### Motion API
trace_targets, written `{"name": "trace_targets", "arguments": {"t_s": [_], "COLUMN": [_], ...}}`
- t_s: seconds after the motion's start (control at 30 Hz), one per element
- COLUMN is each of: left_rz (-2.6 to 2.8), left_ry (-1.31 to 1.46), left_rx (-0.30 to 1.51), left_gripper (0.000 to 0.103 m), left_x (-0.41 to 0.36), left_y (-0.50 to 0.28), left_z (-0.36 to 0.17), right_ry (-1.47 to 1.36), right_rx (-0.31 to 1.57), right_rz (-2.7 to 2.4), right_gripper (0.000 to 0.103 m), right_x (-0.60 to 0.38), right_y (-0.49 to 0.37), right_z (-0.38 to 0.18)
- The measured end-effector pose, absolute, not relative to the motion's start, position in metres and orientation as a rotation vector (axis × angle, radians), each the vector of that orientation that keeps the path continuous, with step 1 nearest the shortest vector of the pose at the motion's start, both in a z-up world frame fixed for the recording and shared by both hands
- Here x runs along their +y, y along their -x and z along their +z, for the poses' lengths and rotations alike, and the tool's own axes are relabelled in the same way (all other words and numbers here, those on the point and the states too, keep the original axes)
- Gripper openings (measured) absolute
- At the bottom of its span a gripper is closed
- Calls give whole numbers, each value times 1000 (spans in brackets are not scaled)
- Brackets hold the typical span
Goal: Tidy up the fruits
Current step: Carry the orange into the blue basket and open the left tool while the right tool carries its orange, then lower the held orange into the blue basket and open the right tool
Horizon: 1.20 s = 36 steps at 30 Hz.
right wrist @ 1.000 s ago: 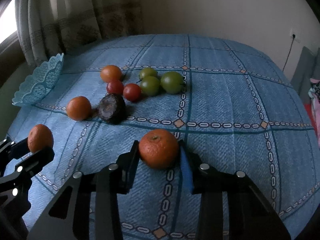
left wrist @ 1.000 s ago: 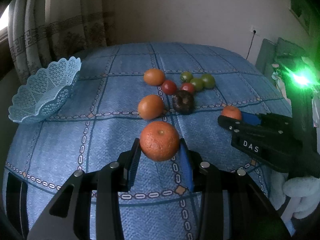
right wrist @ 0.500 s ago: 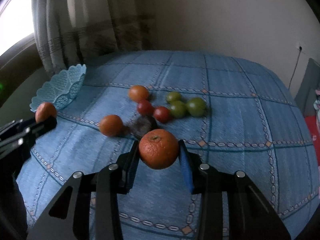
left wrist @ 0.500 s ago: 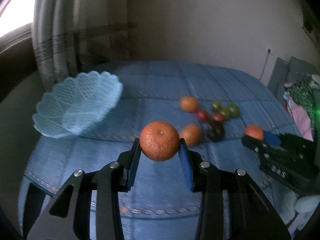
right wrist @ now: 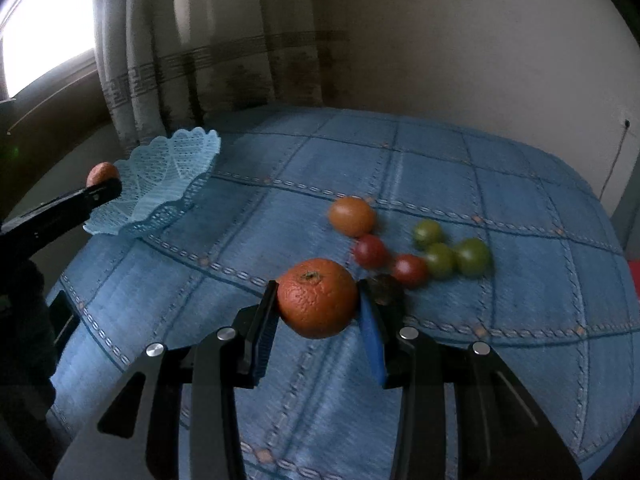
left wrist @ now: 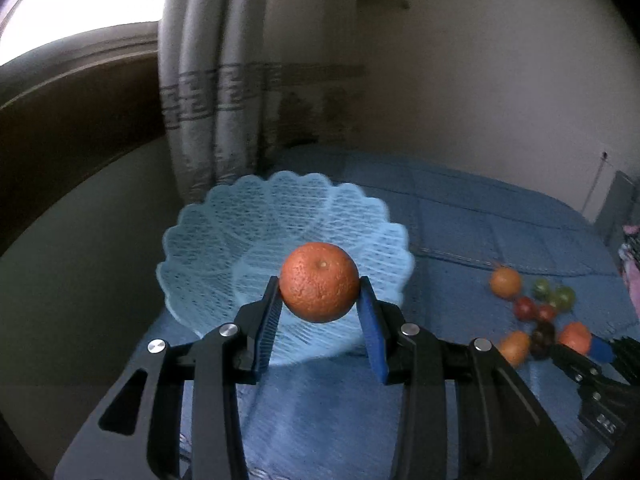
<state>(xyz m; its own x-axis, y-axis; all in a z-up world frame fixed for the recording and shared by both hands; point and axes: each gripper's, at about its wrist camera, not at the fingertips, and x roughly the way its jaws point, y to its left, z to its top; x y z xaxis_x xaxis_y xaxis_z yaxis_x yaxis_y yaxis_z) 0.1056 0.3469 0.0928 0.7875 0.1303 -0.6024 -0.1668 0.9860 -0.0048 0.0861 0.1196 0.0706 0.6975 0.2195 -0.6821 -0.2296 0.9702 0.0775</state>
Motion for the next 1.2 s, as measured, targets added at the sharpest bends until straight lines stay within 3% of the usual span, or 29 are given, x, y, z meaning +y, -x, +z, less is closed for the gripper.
{"name": "trace_targets", "arguments": {"t_s": [0.3, 0.33, 0.4, 0.93, 1.07, 1.1, 1.13, 1.17, 1.2], "left_rz": [209, 209, 233, 325, 351, 357, 361, 368, 369], "left_ry": [124, 135, 152, 234, 272, 280, 290, 304, 311], "left_rx": [683, 685, 667, 576, 568, 566, 566, 566, 567], "left_gripper": [41, 44, 71, 73, 80, 81, 81, 82, 84], "left_x": [376, 378, 384, 419, 430, 432, 434, 438, 439], "left_y": [-119, -120, -117, -96, -91, -90, -89, -88, -88], "left_z": [78, 78, 81, 108, 110, 110, 110, 109, 108], "right_ry": [12, 11, 6, -18, -8, -11, -25, -34, -38], "right_rx": [761, 759, 755, 745, 762, 772, 777, 768, 748], "right_rz": [312, 321, 338, 458, 459, 457, 465, 453, 437], "right_gripper": [39, 39, 39, 39, 40, 43, 59, 67, 68], "right_x": [164, 170, 179, 255, 270, 272, 272, 271, 269], "right_y": [-112, -115, -120, -158, -167, -169, -170, -169, -168], "right_z": [78, 80, 84, 104, 102, 101, 101, 103, 105]}}
